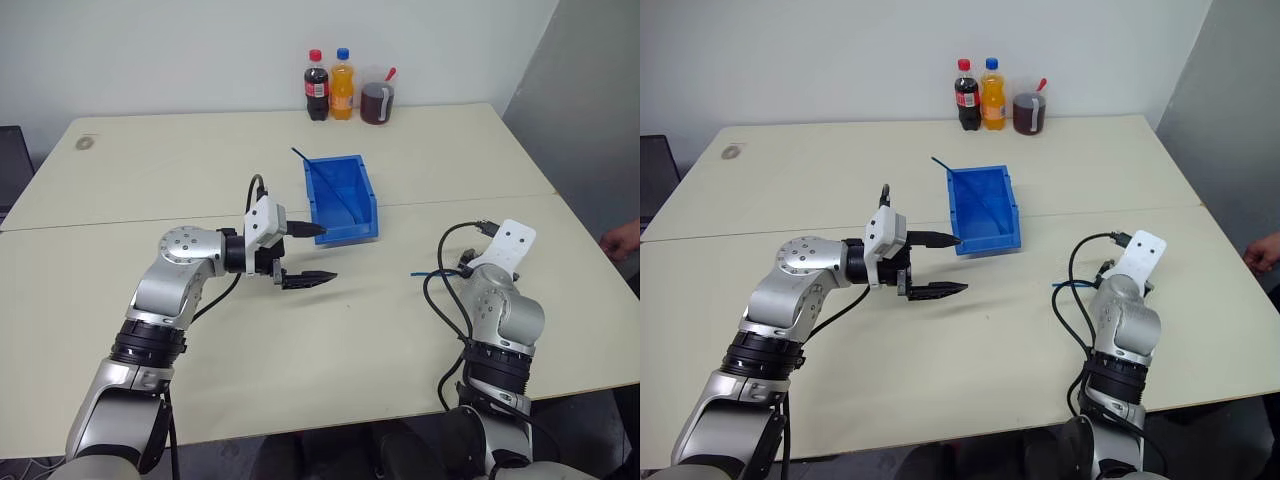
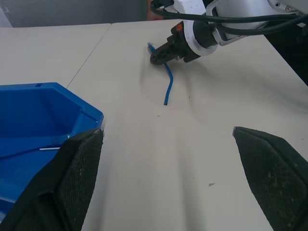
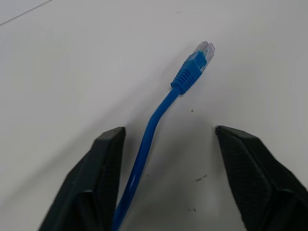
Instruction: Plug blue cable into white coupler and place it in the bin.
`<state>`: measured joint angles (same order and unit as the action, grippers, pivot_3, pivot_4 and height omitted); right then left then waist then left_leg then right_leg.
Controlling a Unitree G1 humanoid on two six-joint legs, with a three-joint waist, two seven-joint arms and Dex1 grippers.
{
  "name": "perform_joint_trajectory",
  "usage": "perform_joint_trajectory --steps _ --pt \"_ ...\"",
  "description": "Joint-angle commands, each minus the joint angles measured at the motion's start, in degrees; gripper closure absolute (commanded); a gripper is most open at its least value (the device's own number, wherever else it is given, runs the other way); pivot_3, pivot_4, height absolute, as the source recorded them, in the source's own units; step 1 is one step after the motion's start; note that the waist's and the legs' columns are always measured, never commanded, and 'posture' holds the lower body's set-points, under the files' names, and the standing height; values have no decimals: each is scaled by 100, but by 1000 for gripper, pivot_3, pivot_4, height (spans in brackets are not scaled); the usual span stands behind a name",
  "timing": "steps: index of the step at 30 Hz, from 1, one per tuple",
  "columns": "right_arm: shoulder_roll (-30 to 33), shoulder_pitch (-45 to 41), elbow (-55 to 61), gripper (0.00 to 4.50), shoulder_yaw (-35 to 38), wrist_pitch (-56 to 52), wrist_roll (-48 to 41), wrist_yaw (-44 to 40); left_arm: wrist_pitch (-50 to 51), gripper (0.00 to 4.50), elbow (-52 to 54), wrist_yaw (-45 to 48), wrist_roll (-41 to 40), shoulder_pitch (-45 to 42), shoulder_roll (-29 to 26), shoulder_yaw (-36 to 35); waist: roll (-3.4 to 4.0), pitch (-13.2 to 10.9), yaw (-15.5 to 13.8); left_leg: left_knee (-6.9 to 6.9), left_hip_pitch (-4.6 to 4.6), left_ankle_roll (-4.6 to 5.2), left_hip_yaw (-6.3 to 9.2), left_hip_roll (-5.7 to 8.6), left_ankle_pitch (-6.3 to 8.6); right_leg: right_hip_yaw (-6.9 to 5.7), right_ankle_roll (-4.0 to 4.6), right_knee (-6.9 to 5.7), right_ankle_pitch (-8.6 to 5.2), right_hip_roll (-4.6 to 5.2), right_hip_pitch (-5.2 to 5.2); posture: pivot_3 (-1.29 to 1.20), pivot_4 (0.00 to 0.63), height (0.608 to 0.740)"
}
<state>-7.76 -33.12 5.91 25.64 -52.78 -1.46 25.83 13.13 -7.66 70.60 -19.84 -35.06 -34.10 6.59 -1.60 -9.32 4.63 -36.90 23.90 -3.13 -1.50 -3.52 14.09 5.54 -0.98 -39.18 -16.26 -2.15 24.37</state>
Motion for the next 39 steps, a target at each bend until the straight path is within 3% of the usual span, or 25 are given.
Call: perform_joint_trajectory --steps 1,9,13,16,19,22,23,26,28,32,36,39 --pt "-98 -85 85 2559 -54 138 -99 79 -55 0 91 -9 -8 -42 -27 -104 0 0 0 0 0 0 0 0 0 0 0 -1 0 0 0 0 150 740" --pt "-2 118 274 4447 -137 128 -136 26 51 0 58 -102 -24 -99 38 -124 0 0 0 -3 0 0 0 1 0 -1 0 -5 0 0 0 0 150 740" --pt "384 359 578 4492 -395 25 -126 -332 138 0 196 -154 -43 -7 18 -130 0 0 -1 -4 0 0 0 1 0 0 0 -5 0 0 0 0 150 740" --pt "1383 658 878 4492 -1057 -178 -328 -1583 321 0 534 -166 -154 254 -135 -230 1 0 0 -5 0 0 -2 4 0 1 0 -4 0 1 0 0 150 740" --pt "3047 1163 1200 4492 -2164 100 -655 -3682 591 0 1062 -255 -337 754 -377 -491 2 -1 -1 -4 0 0 -7 6 0 3 -2 5 0 5 -2 0 150 740" --pt "5099 1633 1060 4492 -3107 2162 -335 -6108 730 0 1827 -516 -427 1868 -700 -1025 7 -3 13 -2 -4 3 -2 0 2 -2 -3 10 -1 -2 -5 0 150 740" --pt "5528 1648 902 4492 -3304 2830 -252 -6660 741 0 2043 -624 -435 2237 -771 -1192 11 -6 25 1 -9 10 -4 -3 6 -1 -7 14 -4 -3 -8 0 150 740" --pt "5914 1250 219 4492 -3762 4365 -43 -7524 850 0 2764 -1028 -517 3292 -750 -1606 1 -11 67 0 -35 22 -9 -11 13 11 -27 12 -18 -4 -24 0 150 740" --pt "5673 579 -569 4492 -4376 5960 498 -7845 825 0 3597 -1617 -441 4461 -394 -1915 -26 -32 96 -6 -57 22 -2 -16 13 7 -27 7 -18 1 -45 0 150 740" --pt "4528 -864 -2579 4492 -5560 8477 1975 -7283 649 0 5092 -3222 140 6846 963 -1998 -73 -61 170 -7 -139 22 -9 -19 12 22 -26 10 -11 25 -117 0 150 740" --pt "3917 -1613 -3918 4492 -6075 9822 3272 -6045 373 0 5663 -4040 652 7984 1788 -1539 -86 -70 18 -16 -140 31 -15 -10 2 41 -24 10 -4 35 -115 0 150 740" --pt "3487 -2059 -4402 4492 -6954 10238 5321 -3604 -180 0 5923 -4993 1354 9035 2623 -676 -105 -56 -33 -24 -139 37 -29 -1 -3 47 15 15 -27 63 -106 0 150 740"
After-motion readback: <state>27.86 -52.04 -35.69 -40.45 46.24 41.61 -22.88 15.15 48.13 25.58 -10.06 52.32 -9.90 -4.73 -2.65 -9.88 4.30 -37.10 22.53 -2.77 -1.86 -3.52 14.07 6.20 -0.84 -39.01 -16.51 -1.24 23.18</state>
